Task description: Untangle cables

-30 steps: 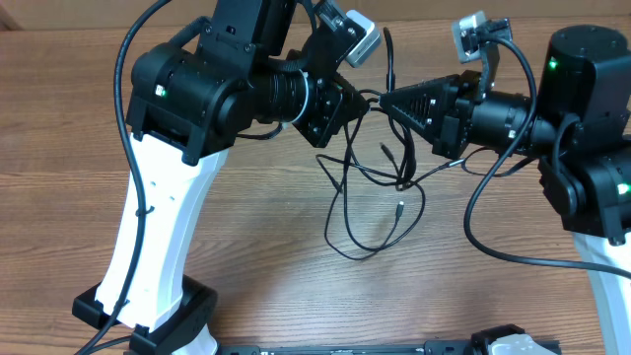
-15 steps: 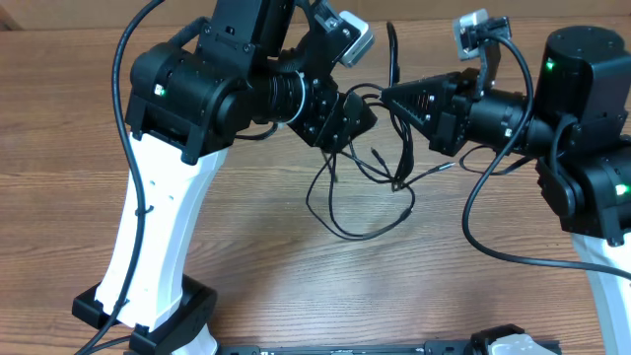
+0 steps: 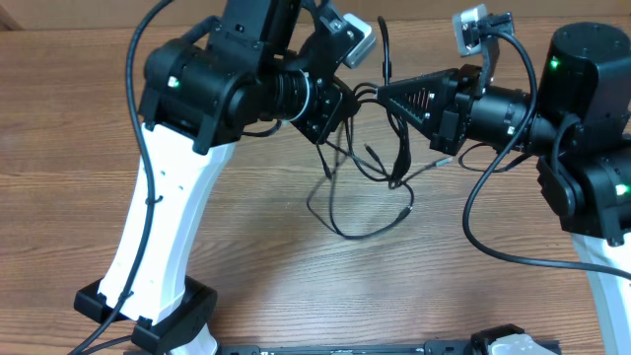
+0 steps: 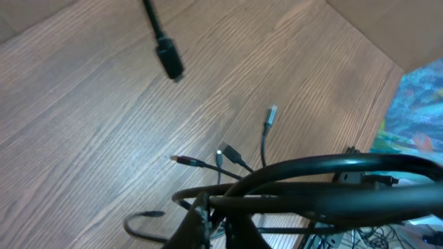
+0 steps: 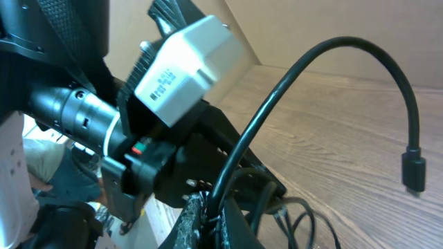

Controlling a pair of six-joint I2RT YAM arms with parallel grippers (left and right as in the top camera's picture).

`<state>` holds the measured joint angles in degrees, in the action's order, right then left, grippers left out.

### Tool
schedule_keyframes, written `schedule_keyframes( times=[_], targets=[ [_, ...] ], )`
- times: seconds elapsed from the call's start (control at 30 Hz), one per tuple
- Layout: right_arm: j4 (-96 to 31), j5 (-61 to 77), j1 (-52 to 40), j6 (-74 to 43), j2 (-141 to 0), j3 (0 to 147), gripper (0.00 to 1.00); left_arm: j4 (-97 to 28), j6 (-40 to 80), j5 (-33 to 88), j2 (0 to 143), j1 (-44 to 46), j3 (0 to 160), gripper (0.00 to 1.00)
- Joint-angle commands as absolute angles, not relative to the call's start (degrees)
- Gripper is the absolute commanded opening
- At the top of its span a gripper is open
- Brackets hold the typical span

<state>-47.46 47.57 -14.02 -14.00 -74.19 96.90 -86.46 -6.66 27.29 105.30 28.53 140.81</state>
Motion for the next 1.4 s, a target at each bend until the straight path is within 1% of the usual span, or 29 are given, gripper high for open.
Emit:
schedule_keyframes(
  times=[0.0, 0.2, 0.3, 0.43, 0.6, 1.0, 1.17, 1.37],
  targets=[
    [-46.8, 50.6, -14.4, -14.8, -72.9, 96.8, 0.04, -85.9, -7.3, 26.4, 105.6, 28.9, 139.9, 0.04],
    [-48.6, 41.1, -13.3, -12.9, -74.1, 96.8, 0.04, -85.5, -7.3, 26.0, 105.6, 28.8, 139.9, 0.04],
    [-51.9, 35.3, -12.3, -10.0, -75.5, 96.8, 0.04, -85.8, -6.2, 22.7, 105.4, 28.8, 139.9, 0.04],
    [-54.5, 33.0, -11.5, -6.9, -77.8, 96.8, 0.04, -86.9, -6.0, 19.1, 104.4, 28.8, 140.0, 0.04],
    [-54.6, 30.2, -11.5, -5.7, -80.1, 96.8, 0.04, -87.0, -6.0, 17.9, 102.8, 28.8, 140.0, 0.04],
    [-55.0, 5.5, -11.0, -5.7, -81.2, 96.8, 0.04, -87.0, -4.7, 17.3, 93.3, 24.2, 140.0, 0.04],
    [-54.8, 2.6, -6.7, -5.7, -81.2, 96.8, 0.04, -88.1, -4.7, 17.0, 89.4, 21.3, 140.0, 0.04],
    [-54.7, 2.6, 3.5, -5.7, -81.2, 96.8, 0.04, -88.9, -2.5, 12.1, 85.6, 19.8, 140.0, 0.04]
  ],
)
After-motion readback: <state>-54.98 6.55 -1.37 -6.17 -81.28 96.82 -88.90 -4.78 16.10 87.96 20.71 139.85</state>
